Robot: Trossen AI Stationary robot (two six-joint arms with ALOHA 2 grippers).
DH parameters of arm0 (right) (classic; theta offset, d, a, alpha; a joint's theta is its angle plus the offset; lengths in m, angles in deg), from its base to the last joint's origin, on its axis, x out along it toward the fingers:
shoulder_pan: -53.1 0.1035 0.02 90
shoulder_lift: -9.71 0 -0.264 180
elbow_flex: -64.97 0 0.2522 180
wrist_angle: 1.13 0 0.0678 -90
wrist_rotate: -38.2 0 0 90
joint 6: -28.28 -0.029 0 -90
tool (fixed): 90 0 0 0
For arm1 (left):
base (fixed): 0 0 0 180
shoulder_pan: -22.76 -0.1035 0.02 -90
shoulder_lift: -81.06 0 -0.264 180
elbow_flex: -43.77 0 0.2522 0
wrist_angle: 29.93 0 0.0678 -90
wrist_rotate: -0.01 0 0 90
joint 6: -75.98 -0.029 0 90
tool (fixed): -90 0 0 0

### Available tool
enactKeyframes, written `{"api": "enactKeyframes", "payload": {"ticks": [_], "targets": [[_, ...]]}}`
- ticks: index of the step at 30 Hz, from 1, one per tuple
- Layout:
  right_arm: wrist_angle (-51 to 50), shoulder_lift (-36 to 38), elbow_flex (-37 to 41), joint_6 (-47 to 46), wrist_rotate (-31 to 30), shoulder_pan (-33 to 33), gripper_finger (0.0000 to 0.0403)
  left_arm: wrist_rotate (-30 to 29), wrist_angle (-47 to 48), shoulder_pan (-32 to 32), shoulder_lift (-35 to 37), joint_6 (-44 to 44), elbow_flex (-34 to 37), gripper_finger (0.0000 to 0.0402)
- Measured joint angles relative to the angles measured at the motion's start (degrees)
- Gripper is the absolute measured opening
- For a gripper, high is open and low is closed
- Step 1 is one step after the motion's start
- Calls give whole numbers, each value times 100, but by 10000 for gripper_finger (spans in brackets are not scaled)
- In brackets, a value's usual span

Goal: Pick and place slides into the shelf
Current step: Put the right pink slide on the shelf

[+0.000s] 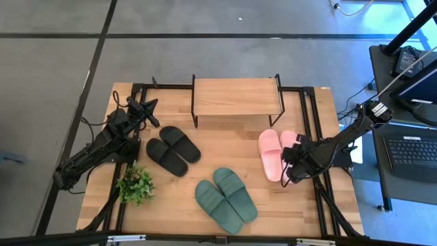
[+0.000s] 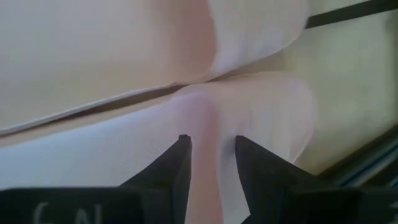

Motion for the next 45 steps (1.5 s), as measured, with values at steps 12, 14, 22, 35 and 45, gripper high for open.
{"api": "enactKeyframes", "payload": {"ticks": [12,14,22,35,45], "targets": [[229,0,226,125,-312,-75,127,-1,0,-1,1,5,0,0],[239,0,227,41,-384,-137,127,0,0,0,0,5,0,0],[180,-22,227,5,-604,-540,99,-2,0,0,2,5,0,0],[177,-376,-122,-166,-492,-925,13,0,0,0,2,5,0,0],[-977,-184,-2313,181,-103,-920,11,-2,-2,0,2,3,0,0]]}}
